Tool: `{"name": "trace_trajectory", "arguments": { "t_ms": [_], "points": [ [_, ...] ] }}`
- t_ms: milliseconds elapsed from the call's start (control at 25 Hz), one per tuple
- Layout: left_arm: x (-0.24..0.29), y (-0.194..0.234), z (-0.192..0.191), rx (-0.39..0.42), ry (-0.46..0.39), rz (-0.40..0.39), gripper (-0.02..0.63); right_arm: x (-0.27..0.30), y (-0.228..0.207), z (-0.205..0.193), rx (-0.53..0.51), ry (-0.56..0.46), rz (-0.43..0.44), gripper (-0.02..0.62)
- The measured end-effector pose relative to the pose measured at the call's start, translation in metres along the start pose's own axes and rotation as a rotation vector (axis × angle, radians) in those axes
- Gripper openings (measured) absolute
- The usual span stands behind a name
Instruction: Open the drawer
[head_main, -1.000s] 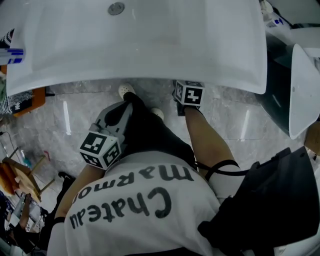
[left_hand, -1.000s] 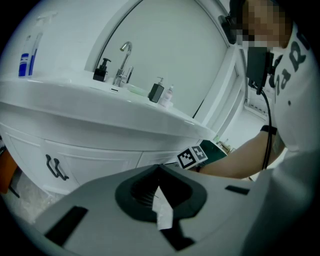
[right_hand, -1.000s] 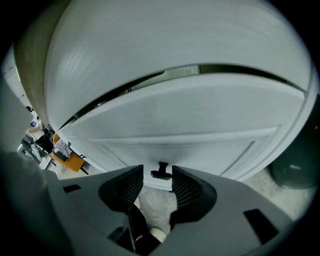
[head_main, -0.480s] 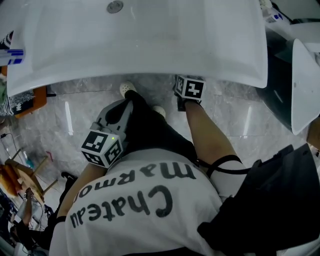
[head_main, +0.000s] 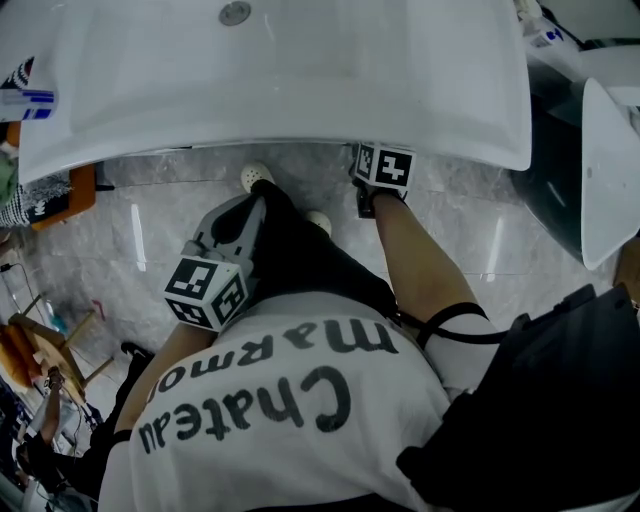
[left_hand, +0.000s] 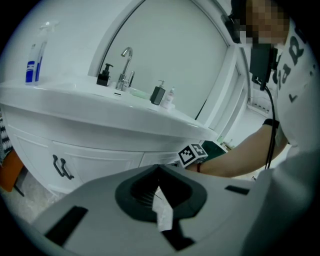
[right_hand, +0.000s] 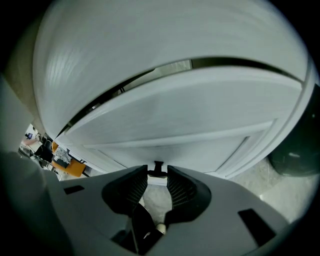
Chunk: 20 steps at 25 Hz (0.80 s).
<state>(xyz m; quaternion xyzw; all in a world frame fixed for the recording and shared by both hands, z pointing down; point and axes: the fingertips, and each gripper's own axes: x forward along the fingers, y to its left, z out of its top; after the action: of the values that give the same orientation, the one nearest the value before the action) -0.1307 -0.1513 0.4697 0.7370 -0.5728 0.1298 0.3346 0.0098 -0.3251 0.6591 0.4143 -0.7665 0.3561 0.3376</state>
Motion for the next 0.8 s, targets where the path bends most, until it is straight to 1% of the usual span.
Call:
{"name": "trace_trajectory", "arguments": {
  "t_ms": [160, 280, 400, 640, 800],
  "points": [
    [-0.003, 0.001, 0.0, -0.012, -0.006, 0.013, 0.008, -0.004, 0.001, -0.006, 0.004, 0.008, -0.002, 0.129],
    [-0.003, 0.0, -0.002, -0.022, -0.007, 0.016, 0.008, -0.009, 0.006, -0.024, 0.002, 0.023, 0.011, 0.129],
    [-0.001, -0.004, -0.003, -0.022, -0.01, 0.011, 0.008, -0.015, 0.008, -0.037, 0.011, 0.016, 0.014, 0.129],
    [-0.001, -0.016, -0.005, 0.001, -0.009, -0.003, 0.008, -0.017, 0.007, -0.041, 0.01, 0.03, 0.033, 0.129],
    [-0.006, -0.016, -0.006, -0.001, -0.014, 0.011, 0.008, -0.02, 0.009, -0.045, 0.008, 0.041, 0.048, 0.129]
  ]
}}
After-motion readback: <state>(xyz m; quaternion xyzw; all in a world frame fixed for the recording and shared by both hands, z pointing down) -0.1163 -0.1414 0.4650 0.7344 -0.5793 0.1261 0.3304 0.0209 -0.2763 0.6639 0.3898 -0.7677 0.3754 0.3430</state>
